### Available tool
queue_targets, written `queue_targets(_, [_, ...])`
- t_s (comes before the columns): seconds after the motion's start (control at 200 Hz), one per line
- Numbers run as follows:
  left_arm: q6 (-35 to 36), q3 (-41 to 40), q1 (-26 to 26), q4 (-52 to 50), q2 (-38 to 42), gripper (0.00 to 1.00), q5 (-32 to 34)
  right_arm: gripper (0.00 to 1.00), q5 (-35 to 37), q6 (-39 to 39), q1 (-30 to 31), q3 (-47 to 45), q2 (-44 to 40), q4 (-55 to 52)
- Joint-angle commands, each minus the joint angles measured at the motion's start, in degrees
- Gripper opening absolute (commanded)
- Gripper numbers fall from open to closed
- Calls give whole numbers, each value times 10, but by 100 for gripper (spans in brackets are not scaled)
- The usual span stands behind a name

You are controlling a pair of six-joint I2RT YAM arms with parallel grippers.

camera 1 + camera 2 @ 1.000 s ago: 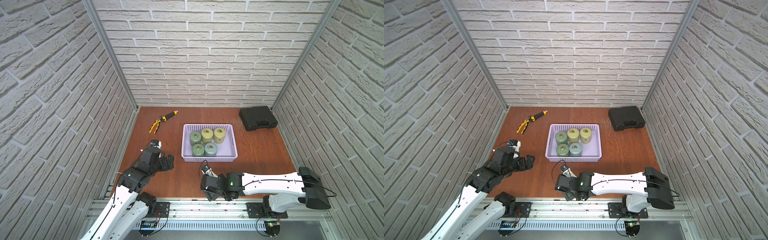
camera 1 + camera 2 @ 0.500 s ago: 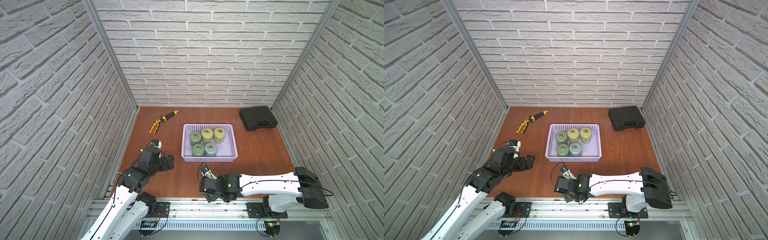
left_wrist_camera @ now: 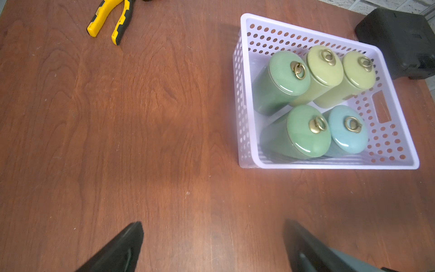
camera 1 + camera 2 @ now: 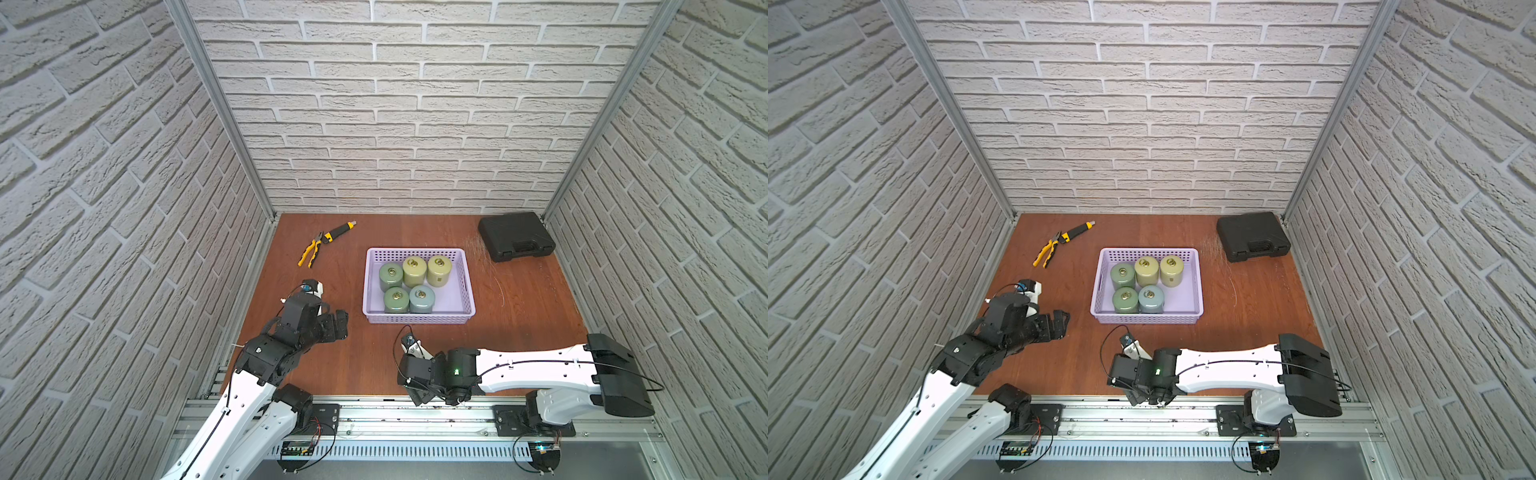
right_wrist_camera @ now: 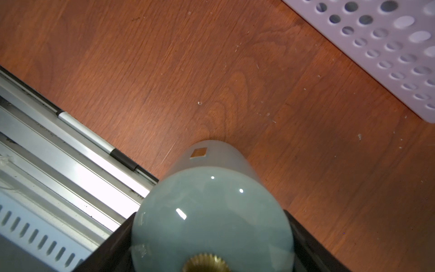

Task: Take the tea canister out of the basket
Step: Place the tea canister at the center of the board.

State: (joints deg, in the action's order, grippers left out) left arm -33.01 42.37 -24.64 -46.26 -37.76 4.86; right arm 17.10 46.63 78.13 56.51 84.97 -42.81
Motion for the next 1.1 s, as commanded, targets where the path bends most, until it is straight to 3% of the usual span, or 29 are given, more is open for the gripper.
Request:
queue_targets(0.0, [3,-2,4,19,4,98,-1,39,20,11,7,-4,-3,22])
queue_targets(0.165, [3,-1,4,19,6,98,-2,48,18,13,8,-5,-2,20])
queue_targets(0.52, [3,-1,4,19,8,98,-4,99,28,18,12,2,-3,4])
queue_targets(1.095, [7,47,4,17,-48,98,-34,100,85,-14,7,68,-62,-65])
